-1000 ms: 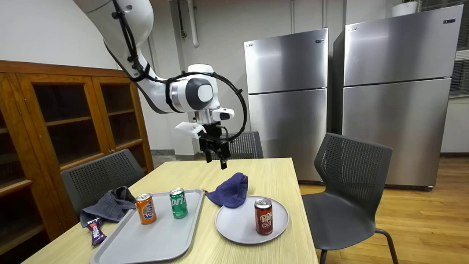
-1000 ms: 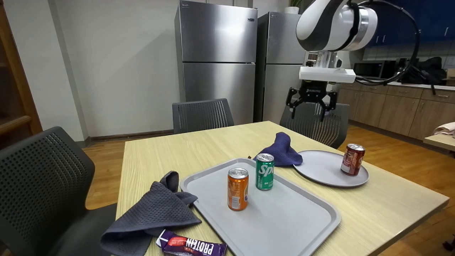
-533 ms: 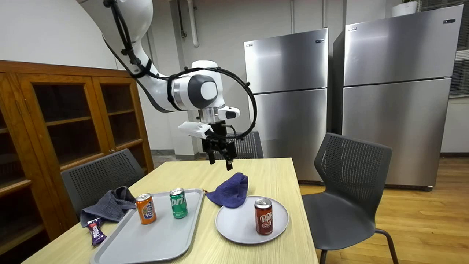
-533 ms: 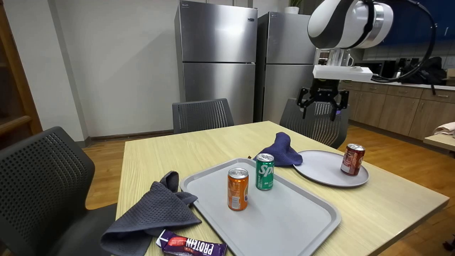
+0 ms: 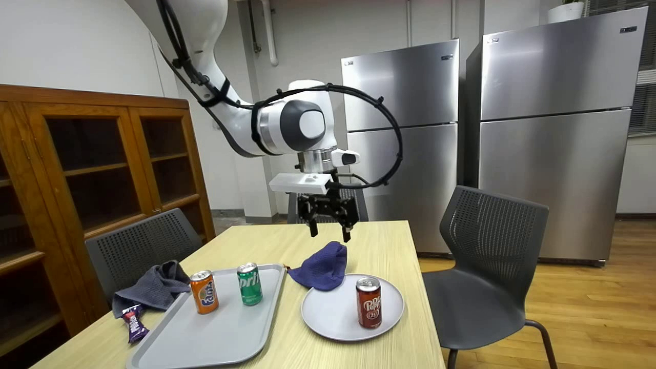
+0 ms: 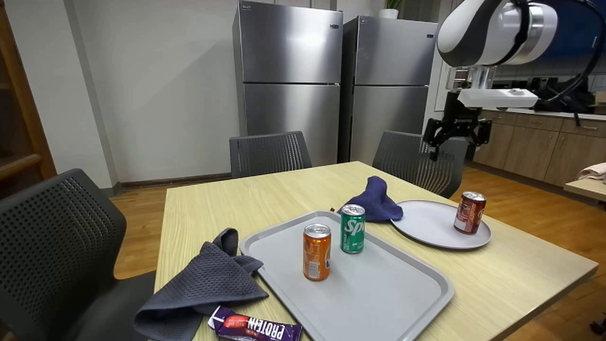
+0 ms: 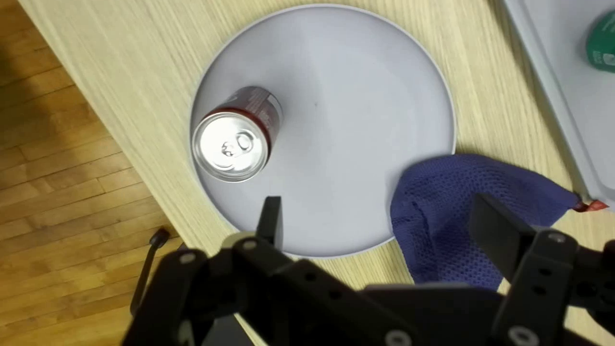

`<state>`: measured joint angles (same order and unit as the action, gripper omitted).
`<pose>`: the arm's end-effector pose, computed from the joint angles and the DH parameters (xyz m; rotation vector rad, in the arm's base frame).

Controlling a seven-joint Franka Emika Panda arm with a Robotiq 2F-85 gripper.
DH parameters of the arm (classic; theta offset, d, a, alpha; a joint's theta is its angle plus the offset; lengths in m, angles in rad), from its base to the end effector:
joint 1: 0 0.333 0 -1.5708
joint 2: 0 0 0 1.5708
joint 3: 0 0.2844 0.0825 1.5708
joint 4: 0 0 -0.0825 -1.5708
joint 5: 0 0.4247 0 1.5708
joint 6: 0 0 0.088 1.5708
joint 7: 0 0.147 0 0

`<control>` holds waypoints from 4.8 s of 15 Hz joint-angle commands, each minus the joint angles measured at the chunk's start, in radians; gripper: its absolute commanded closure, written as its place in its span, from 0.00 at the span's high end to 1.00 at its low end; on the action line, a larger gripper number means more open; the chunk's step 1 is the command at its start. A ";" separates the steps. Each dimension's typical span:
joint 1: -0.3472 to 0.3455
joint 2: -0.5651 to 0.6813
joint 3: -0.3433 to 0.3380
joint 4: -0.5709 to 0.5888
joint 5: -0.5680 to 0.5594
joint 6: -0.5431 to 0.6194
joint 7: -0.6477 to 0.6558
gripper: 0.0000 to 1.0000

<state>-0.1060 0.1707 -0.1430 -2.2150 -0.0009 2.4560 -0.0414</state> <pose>0.5610 -0.1446 0.2074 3.0888 -0.3162 0.1051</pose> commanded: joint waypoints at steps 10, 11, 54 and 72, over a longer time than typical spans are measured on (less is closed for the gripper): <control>-0.145 0.100 0.012 0.064 0.082 -0.046 -0.412 1.00; -0.126 0.072 0.004 0.017 0.045 -0.003 -0.365 1.00; -0.144 0.313 0.008 0.186 -0.074 0.019 -0.365 1.00; -0.142 0.352 0.009 0.181 -0.110 0.019 -0.359 1.00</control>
<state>-0.2404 0.5192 -0.1434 -2.0425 -0.0851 2.4745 -0.4161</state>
